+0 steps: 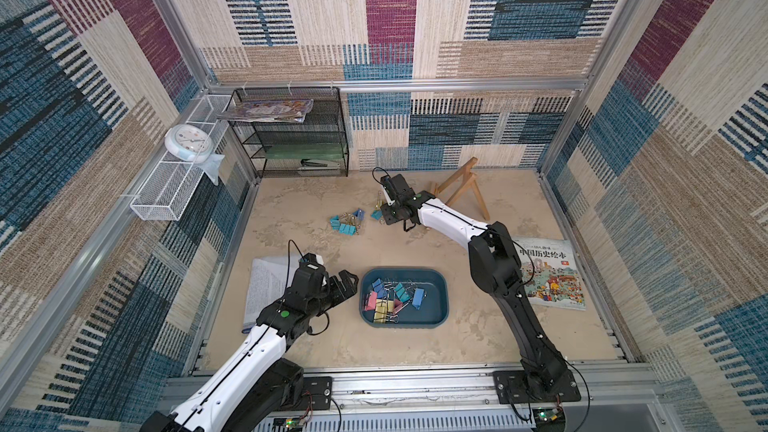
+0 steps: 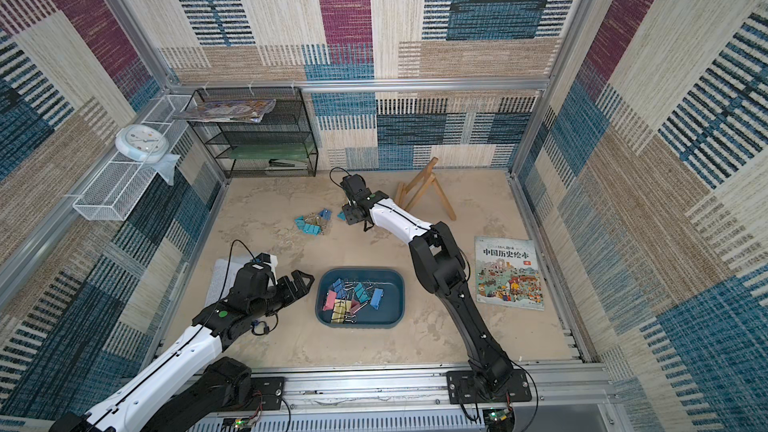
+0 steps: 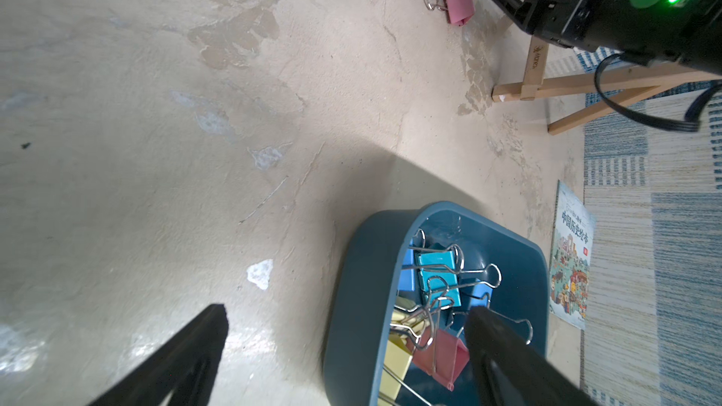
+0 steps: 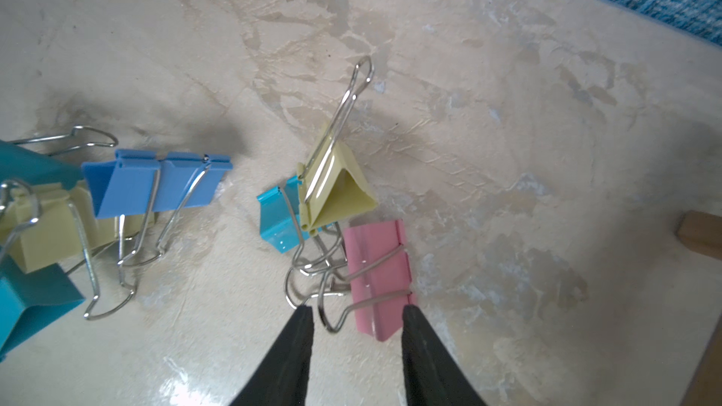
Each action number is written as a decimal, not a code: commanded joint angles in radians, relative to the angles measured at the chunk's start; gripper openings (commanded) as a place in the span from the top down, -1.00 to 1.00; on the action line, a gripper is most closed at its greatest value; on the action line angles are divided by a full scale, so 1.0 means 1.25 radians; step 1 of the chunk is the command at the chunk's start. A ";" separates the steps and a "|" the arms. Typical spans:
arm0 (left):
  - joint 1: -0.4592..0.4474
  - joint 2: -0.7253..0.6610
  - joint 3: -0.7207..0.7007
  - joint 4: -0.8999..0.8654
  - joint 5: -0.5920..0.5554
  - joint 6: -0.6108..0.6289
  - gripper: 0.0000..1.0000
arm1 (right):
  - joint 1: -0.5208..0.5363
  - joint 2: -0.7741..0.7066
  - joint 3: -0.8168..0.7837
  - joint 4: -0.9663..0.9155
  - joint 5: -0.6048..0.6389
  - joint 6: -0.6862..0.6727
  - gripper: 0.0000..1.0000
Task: Put the binder clips in the storage box
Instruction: Pick up the binder clip at the center of the board.
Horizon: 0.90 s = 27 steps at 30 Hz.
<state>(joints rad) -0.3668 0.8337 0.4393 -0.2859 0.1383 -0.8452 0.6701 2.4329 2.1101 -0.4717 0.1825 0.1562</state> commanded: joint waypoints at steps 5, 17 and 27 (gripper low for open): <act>0.000 0.001 -0.017 0.029 -0.022 -0.011 -0.98 | 0.001 0.032 0.018 0.015 0.044 -0.034 0.25; 0.000 -0.002 -0.018 0.027 -0.036 -0.008 -0.98 | 0.002 0.013 0.003 0.000 0.115 -0.056 0.84; 0.000 -0.029 -0.023 0.016 -0.021 -0.018 -0.98 | 0.001 -0.194 -0.221 0.067 0.087 -0.015 1.00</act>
<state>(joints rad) -0.3672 0.8097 0.4099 -0.2718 0.1093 -0.8642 0.6697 2.2539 1.8908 -0.4362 0.3103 0.1028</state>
